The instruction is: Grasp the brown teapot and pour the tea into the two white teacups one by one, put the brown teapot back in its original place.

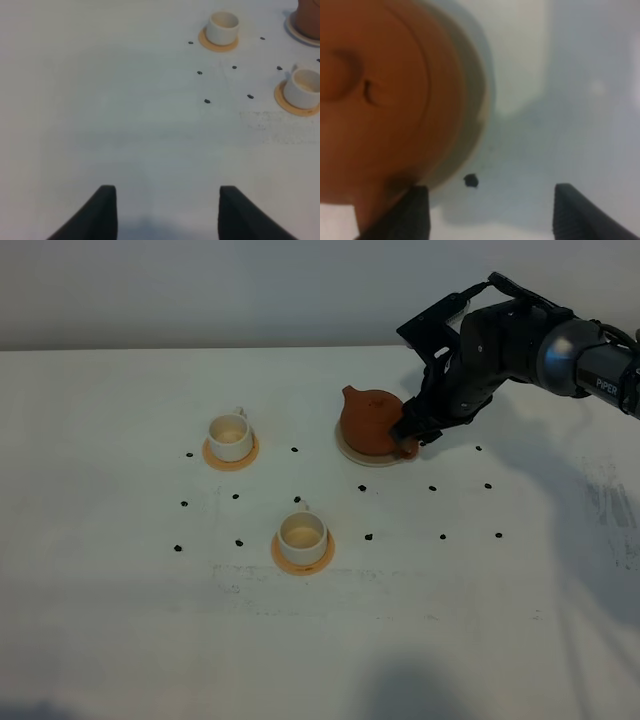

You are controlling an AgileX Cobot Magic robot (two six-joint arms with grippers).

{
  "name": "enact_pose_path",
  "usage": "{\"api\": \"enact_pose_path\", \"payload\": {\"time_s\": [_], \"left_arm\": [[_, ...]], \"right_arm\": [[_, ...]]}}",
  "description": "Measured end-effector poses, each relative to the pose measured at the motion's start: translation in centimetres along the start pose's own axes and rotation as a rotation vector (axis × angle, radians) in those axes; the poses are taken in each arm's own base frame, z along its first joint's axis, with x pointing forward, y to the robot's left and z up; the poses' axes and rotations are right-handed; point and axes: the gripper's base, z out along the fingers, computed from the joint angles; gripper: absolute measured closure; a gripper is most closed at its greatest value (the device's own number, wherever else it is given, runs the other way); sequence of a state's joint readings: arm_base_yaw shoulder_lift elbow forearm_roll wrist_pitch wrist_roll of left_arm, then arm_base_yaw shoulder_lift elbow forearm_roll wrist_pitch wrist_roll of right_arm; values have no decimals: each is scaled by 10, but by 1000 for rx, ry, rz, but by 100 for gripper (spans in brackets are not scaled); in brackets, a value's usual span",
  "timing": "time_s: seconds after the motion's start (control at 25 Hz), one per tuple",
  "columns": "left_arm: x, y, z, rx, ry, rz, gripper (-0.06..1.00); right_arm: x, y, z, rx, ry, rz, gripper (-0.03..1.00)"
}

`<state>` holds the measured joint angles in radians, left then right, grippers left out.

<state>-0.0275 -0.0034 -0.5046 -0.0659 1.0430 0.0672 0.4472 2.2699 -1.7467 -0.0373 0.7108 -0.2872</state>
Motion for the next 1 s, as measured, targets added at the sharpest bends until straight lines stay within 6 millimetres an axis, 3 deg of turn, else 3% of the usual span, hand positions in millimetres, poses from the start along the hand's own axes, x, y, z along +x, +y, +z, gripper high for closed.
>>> {"api": "enact_pose_path", "payload": {"time_s": [1.0], "left_arm": [[0, 0, 0, 0, 0, 0, 47]], "right_arm": [[-1, 13, -10, -116, 17, 53, 45]]}}
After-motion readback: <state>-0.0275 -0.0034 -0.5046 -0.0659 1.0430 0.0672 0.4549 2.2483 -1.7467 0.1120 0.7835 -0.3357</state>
